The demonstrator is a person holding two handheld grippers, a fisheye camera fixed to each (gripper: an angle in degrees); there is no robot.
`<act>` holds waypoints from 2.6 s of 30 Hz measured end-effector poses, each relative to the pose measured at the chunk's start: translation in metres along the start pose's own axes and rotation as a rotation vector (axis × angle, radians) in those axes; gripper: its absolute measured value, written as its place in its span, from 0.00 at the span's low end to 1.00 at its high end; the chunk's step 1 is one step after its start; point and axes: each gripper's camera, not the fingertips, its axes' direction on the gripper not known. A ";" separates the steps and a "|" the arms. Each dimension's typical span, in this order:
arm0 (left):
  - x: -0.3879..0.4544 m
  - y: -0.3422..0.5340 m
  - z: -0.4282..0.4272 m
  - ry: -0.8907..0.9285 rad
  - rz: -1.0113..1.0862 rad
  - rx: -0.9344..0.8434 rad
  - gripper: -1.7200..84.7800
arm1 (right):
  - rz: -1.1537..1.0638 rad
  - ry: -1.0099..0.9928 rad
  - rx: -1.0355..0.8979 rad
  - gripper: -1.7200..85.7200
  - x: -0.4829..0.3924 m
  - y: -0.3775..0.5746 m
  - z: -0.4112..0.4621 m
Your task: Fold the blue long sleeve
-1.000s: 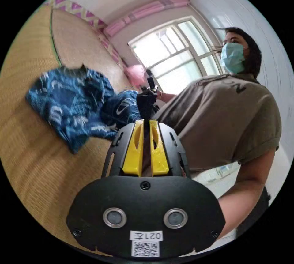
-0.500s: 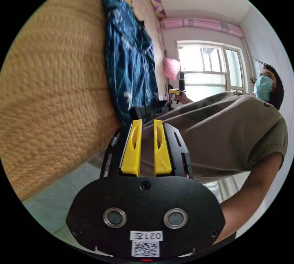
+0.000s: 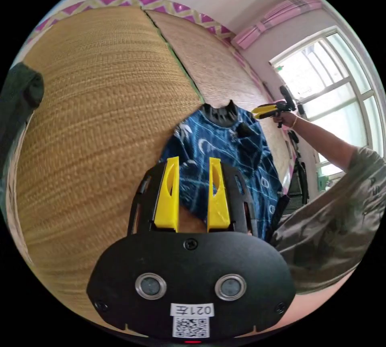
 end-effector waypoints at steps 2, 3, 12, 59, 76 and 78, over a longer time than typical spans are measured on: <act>-0.004 -0.029 0.012 -0.025 0.035 -0.028 0.16 | 0.016 -0.024 -0.020 0.14 0.009 -0.008 0.001; -0.004 -0.035 0.018 -0.027 0.048 -0.053 0.16 | 0.025 -0.015 -0.025 0.13 0.013 -0.010 -0.003; 0.012 -0.049 0.050 0.135 0.107 -0.254 0.01 | -0.116 -0.302 -0.054 0.02 -0.004 0.003 -0.016; 0.353 -0.171 0.085 -0.340 0.468 0.050 0.22 | 0.501 -0.869 0.455 0.01 0.030 0.074 -0.080; 0.290 -0.128 0.022 -0.261 0.254 0.267 0.01 | 0.482 -0.453 0.348 0.01 0.019 0.147 -0.092; 0.256 -0.110 -0.017 -0.155 0.148 0.346 0.01 | 0.396 -0.429 0.316 0.02 0.005 0.138 -0.087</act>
